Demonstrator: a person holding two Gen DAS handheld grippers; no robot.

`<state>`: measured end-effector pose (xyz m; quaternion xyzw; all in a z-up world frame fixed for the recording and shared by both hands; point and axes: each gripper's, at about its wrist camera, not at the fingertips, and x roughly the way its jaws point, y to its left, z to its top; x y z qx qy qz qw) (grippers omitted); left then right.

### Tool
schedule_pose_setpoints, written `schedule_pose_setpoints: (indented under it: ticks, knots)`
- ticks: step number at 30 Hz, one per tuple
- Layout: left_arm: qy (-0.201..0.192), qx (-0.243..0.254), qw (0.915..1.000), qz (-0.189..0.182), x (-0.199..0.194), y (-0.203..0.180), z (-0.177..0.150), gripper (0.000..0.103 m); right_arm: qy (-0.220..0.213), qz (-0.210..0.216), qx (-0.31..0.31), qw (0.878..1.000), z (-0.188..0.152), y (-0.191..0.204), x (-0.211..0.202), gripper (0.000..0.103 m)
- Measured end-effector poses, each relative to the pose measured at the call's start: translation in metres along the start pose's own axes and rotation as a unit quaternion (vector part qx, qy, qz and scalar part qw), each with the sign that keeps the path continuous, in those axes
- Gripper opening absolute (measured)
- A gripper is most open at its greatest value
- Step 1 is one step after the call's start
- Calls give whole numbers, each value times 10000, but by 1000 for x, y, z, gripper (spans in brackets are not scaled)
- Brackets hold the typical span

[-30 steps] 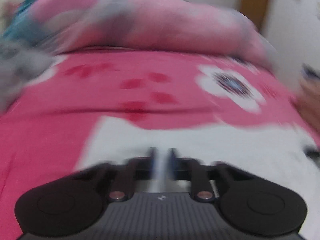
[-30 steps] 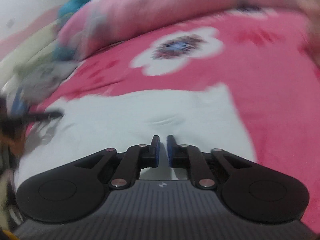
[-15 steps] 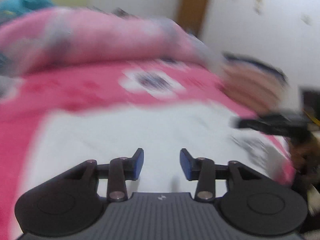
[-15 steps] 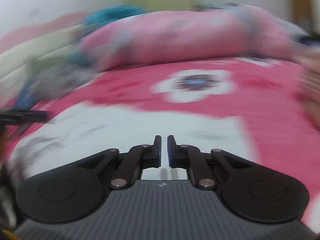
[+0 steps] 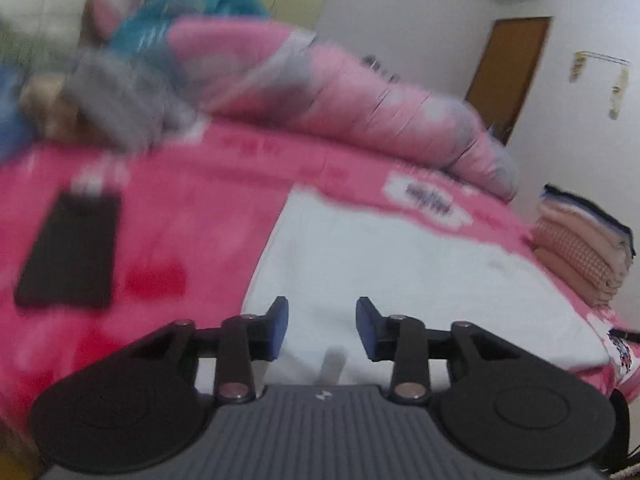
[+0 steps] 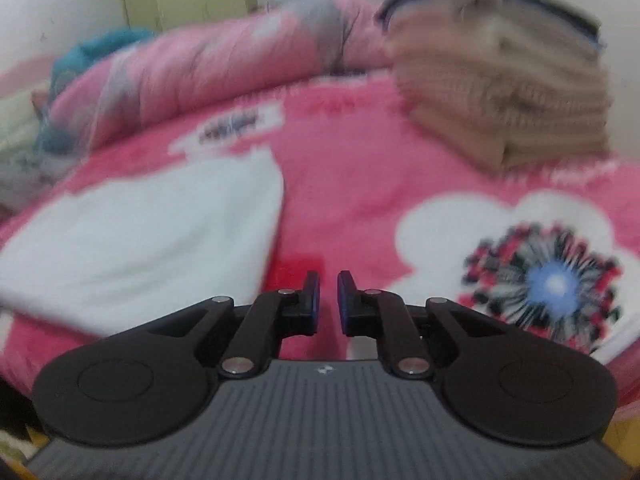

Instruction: Fold clothes

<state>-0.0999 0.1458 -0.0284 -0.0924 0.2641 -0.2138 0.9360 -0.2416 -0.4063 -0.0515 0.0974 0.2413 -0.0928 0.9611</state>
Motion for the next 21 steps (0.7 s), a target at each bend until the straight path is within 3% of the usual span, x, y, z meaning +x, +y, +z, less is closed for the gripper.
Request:
schedule_pose_setpoints:
  ticks: [3,7,10,14,18,21]
  knots:
    - [-90,206,9988,-440,7,-34,9,42,-332,588,-464,9966,10,43,5,10]
    - [533,710,9940,-639,39,-72,-13,44,-118,1408,-1127,9835,0,99,27,8]
    - [815,711,9925,-567,42,-64,-35,43,285,1203,-1464,9815,-31,93,24,8]
    - [674,710,9939,-507,17,-57,-30,42,479,966,-959,9895,-34,49,-6,5]
    - [533,708,9951,-448,-8,-50,-26,43,317,458,-1181,9914,-21,42,-32,11]
    - [413,733,9955,-434,-23,-47,-22,45,24,809,-1110,9905,-9,52,-29,11]
